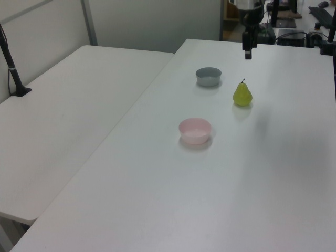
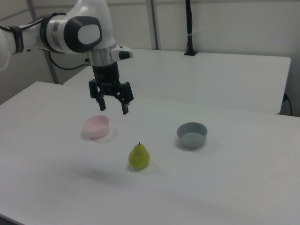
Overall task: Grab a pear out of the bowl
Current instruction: 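Open the gripper, release the pear, and raise the gripper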
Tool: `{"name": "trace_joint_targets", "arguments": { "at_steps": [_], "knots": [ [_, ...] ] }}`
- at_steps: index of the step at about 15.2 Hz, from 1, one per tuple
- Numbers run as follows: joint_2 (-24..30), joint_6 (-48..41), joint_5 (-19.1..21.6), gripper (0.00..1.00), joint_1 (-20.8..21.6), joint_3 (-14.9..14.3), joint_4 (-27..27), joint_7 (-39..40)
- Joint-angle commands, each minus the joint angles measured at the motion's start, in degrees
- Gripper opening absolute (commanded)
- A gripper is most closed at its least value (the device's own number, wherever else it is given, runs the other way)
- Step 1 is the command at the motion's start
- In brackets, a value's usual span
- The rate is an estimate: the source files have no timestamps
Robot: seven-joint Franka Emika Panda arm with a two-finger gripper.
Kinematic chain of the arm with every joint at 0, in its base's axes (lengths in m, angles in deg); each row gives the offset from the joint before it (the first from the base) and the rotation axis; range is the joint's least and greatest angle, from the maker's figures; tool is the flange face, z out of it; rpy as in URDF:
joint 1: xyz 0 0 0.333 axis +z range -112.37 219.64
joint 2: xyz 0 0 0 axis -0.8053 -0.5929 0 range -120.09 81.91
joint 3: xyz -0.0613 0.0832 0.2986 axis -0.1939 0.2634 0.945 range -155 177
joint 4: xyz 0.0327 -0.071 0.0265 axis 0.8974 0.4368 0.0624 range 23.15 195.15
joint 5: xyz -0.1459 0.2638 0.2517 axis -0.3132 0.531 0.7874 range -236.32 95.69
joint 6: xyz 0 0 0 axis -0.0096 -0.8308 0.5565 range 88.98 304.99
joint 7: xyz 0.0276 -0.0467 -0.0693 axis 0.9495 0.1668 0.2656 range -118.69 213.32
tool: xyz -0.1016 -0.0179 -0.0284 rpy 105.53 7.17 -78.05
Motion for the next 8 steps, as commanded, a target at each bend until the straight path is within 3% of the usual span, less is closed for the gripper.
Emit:
{"name": "trace_joint_targets", "arguments": {
  "at_steps": [1, 8],
  "knots": [
    [1.13, -1.42, 0.76, 1.00, 0.87, -1.51, 0.07, 0.69],
    [1.57, -3.79, 0.85, 1.00, 1.31, -4.40, -0.63, 1.40]
  ]
}}
